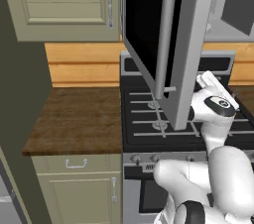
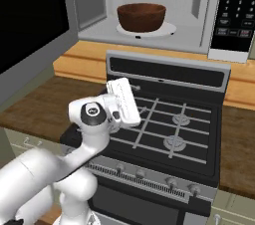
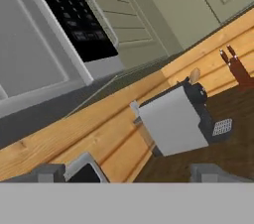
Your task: Pick the onion from the sink and place it in the bowl. Then pick the bowl and place it in the microwave. Then close the microwave door and press the start button.
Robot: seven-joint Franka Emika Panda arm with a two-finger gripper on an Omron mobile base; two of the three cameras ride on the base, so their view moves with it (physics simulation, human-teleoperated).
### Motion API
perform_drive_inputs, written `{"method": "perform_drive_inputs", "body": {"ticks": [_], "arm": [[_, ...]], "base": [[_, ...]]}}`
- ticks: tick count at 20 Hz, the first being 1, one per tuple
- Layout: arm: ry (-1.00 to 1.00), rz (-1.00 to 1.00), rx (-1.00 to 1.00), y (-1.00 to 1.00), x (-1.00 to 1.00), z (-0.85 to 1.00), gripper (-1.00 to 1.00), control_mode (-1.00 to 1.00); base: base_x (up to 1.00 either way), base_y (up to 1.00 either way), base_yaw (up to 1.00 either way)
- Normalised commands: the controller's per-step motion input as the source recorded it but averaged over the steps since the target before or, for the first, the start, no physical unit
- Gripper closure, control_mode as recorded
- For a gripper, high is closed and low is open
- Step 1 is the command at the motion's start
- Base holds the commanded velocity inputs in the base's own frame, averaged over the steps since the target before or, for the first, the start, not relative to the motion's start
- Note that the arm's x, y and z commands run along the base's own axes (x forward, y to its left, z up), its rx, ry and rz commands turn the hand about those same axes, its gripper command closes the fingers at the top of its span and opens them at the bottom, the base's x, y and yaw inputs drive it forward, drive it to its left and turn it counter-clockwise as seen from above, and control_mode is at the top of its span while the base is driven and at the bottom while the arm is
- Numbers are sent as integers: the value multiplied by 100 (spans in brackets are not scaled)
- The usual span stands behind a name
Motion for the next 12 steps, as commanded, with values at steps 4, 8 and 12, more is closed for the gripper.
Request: {"method": "perform_drive_inputs", "body": {"ticks": [4, 8, 12], "arm": [[-4, -22, -13, 58, -21, 0, -100, -100], [-3, -23, -7, 69, -36, 6, -100, -100], [-19, -4, -4, 43, -65, 1, -100, -100]], "base": [[0, 0, 0], [0, 0, 0], [0, 0, 0]]}}
